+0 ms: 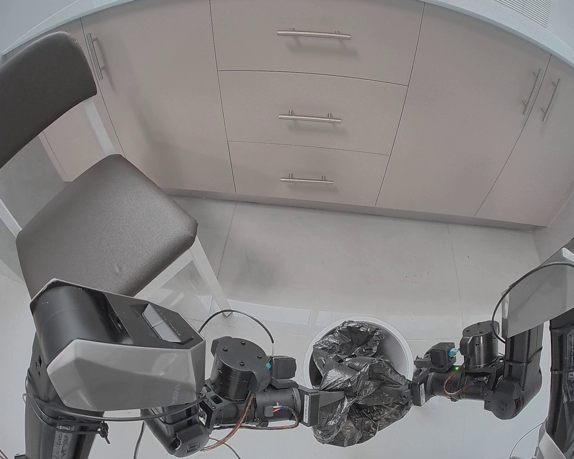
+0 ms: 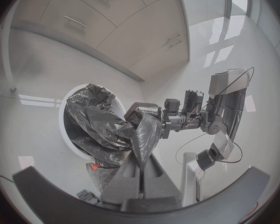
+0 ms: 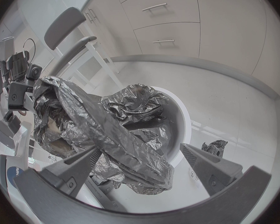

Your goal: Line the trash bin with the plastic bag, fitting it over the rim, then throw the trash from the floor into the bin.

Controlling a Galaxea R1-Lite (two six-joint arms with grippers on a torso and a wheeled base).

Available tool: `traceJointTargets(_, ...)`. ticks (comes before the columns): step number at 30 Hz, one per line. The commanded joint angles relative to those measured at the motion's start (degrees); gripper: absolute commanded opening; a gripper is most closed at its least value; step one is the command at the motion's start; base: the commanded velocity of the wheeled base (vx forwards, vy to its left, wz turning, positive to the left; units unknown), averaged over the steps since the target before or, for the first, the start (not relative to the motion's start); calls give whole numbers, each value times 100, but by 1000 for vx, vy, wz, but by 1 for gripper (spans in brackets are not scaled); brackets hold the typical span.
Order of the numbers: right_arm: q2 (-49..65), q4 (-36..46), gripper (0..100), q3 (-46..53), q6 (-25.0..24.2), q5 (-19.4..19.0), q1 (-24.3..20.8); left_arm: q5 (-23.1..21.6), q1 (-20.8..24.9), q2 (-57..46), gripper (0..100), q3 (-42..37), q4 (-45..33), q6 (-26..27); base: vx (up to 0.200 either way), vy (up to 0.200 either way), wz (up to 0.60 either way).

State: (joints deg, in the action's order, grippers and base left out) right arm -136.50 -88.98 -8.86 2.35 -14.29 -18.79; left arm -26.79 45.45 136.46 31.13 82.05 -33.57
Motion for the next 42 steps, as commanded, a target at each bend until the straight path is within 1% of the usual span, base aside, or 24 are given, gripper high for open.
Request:
traceJointTargets(1, -17, -102, 100, -63, 2, 5, 6, -1, -1, -14, 0, -2, 3, 0, 0, 0, 0)
traceJointTargets(11, -298, -102, 100, -502, 2, 31, -11, -1, -1, -23, 0, -20, 3, 0, 0, 0, 0)
traceJointTargets(22, -395, -102, 100, -757, 2, 31, -20, -10, 17, -41, 0, -55, 91, 0, 0, 0, 0)
traceJointTargets(23, -395, -102, 0, -766, 2, 31, -20, -10, 17, -41, 0, -55, 109, 0, 0, 0, 0)
traceJointTargets(28, -395, -102, 0, -775, -24, 22, -11, -10, 26, -32, 0, -116, 214, 0, 0, 0, 0)
traceJointTargets(32, -334, -102, 0, -775, -226, 31, -2, -10, 26, -23, 0, -116, 214, 0, 0, 0, 0)
traceJointTargets(37, -246, -102, 0, -757, -262, 22, 33, 8, 43, -14, 0, -55, 170, 9, 0, 0, 0)
traceJointTargets(42, -17, -102, 0, -731, -587, 14, 42, 96, 34, -85, 0, 68, -40, 53, 0, 0, 0)
